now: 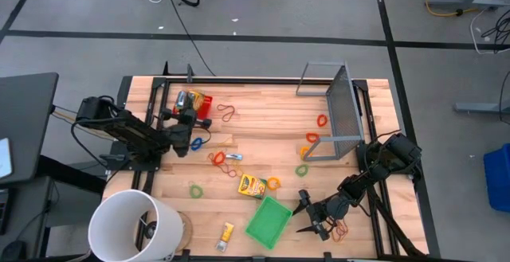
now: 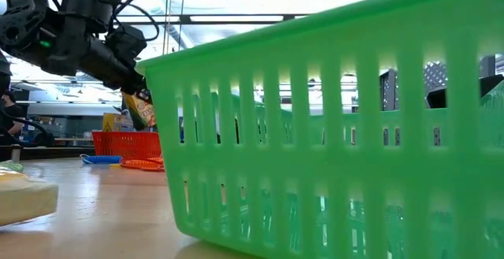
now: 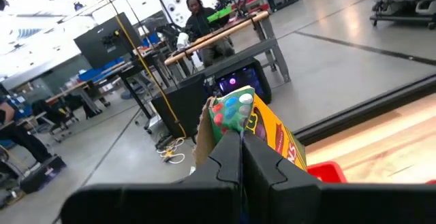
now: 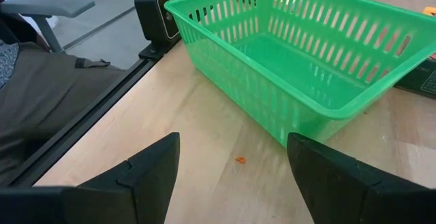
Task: Pick & Place Office Desk Supplies
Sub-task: Put the yellow crayon box into the red basket
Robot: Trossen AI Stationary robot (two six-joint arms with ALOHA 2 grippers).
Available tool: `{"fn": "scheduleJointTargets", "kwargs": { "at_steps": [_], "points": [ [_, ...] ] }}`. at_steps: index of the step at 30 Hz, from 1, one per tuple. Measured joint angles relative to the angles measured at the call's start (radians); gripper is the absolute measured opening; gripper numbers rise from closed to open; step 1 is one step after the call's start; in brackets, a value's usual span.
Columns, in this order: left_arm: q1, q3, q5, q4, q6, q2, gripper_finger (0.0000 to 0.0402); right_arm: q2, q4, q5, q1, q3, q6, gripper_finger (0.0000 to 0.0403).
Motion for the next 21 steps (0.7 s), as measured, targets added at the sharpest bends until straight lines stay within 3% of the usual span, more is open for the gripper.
{"fn": "scheduleJointTargets", "kwargs": {
  "at_steps": [7, 11, 16, 21],
  "points": [
    [0.000, 0.000, 0.026, -0.194, -0.163, 0.000, 0.0002, 0.000, 0.000, 0.000, -0.004, 0.000, -0.003, 0.0279],
    [0.030, 0.000, 0.102, -0.337, -0.297, 0.000, 0.0002, 0.000, 0.000, 0.000, -0.004, 0.000, 0.000, 0.0279],
    [0.110, 0.001, 0.273, -0.514, -0.525, 0.000, 0.0002, 0.000, 0.000, 0.000, -0.004, 0.000, 0.000, 0.0279],
    [0.143, 0.005, 0.297, -0.552, -0.599, -0.003, 0.0005, 0.000, 0.000, 0.000, -0.004, 0.000, 0.001, 0.0279]
  ]
}}
